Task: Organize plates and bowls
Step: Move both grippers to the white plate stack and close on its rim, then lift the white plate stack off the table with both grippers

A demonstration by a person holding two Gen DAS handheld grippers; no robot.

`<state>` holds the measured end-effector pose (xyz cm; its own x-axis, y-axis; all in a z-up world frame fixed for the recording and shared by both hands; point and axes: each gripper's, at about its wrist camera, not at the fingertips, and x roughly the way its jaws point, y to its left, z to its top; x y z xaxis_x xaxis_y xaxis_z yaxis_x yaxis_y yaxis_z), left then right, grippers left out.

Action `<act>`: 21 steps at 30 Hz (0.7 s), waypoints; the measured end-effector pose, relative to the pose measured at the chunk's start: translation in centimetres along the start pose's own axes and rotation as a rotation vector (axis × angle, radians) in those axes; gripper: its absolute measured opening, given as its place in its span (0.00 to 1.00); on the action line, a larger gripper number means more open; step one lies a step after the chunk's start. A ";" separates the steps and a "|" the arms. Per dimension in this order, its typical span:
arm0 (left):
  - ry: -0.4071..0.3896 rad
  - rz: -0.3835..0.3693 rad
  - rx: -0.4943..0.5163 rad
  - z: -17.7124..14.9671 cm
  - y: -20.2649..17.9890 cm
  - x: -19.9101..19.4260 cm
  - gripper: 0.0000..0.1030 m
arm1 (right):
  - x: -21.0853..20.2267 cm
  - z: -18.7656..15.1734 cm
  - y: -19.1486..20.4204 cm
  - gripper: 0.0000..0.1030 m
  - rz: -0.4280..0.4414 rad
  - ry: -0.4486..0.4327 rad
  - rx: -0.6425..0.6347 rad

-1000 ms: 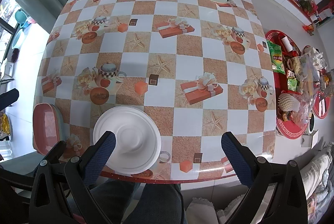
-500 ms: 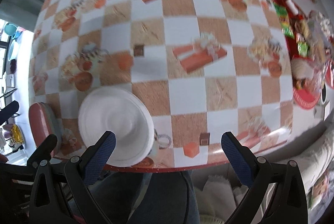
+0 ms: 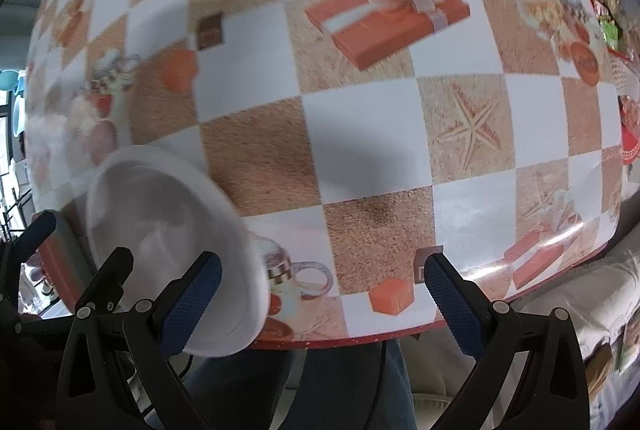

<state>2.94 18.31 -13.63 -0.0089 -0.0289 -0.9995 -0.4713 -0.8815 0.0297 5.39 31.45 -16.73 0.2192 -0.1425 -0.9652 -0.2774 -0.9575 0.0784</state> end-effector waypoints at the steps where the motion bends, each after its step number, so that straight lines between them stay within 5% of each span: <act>1: 0.008 0.001 -0.009 -0.2 0.1 0.4 1.00 | 0.4 -0.2 0.1 0.99 -0.005 0.005 -0.006; 21: 0.013 -0.084 -0.078 -3.3 4.5 4.2 1.00 | 4.0 -3.2 4.6 1.00 -0.008 -0.009 -0.080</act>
<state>3.66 12.66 -17.69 0.0389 0.0408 -0.9984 -0.3997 -0.9151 -0.0530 8.00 25.63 -19.37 0.2122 -0.1328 -0.9682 -0.2004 -0.9756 0.0899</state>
